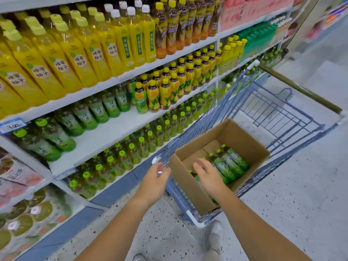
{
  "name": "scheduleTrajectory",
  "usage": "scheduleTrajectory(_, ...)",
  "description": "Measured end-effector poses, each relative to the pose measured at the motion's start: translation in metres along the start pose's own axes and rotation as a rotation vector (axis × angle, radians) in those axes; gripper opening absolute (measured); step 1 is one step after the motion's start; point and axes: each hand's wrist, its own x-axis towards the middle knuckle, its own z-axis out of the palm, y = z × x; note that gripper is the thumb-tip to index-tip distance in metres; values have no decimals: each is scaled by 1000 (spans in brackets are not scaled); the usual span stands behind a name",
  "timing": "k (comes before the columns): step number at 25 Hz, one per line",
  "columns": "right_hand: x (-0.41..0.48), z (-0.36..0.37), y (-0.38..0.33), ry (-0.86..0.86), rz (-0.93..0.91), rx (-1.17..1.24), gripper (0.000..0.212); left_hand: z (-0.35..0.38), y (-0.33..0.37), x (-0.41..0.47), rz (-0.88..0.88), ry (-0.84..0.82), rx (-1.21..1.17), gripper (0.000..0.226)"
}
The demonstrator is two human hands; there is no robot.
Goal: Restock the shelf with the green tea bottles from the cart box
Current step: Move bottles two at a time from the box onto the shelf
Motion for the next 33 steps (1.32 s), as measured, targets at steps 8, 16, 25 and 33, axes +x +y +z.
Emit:
scheduleTrajectory(8,69,-122,50,-121,15,-70,50,146,46,46,-99,44,-90,55)
scheduleTrajectory(16,140,-183,106,-225,93,-188,53,237,43,102,-266,97,-63,60)
scheduleTrajectory(25,248,-167,197,-294,244,-377,51,299,-53,209,-590,167,-82,44)
scheduleTrajectory(33,319,-104,270,-453,359,-643,68,329,-149,274,-949,251,19,79)
